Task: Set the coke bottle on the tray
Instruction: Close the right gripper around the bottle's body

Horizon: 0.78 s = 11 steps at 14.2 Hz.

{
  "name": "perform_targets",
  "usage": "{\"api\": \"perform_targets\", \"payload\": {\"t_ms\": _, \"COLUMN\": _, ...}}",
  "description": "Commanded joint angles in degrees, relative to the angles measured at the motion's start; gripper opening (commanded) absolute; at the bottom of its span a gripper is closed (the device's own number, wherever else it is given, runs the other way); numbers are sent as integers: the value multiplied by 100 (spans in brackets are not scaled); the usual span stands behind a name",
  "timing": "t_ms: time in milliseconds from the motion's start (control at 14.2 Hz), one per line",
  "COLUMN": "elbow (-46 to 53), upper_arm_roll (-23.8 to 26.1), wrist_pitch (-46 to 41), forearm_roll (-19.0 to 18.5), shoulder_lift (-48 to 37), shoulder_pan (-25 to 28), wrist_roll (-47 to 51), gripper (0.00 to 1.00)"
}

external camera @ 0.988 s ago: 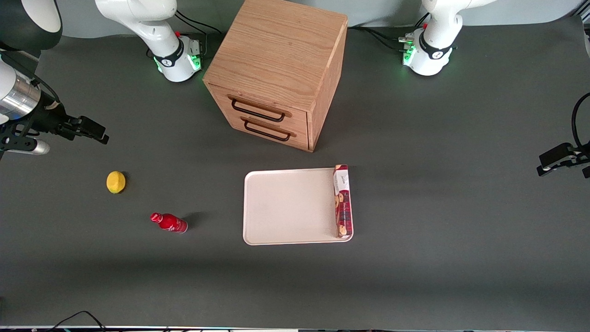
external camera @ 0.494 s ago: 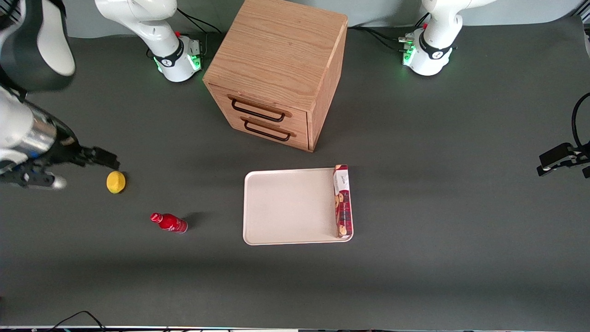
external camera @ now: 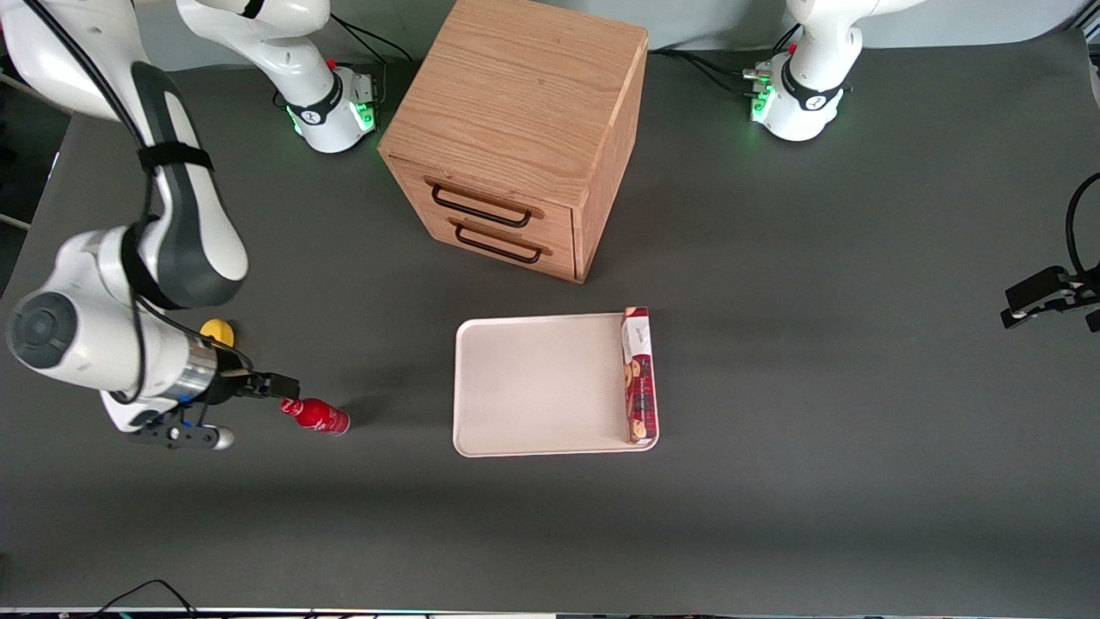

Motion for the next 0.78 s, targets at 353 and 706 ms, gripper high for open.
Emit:
{"api": "perform_targets", "payload": {"t_ms": 353, "elbow": -198, "upper_arm_roll": 15, "wrist_pitch": 578, "forearm_roll": -339, "shoulder_lift": 309, "shoulder_pan": 40, "wrist_roll": 274, "gripper": 72}}
{"api": "perform_targets", "payload": {"t_ms": 706, "elbow": -233, "upper_arm_roll": 24, "wrist_pitch": 630, "forearm_roll": -339, "shoulder_lift": 318, "shoulder_pan": 58, "wrist_roll": 283, "gripper": 6}}
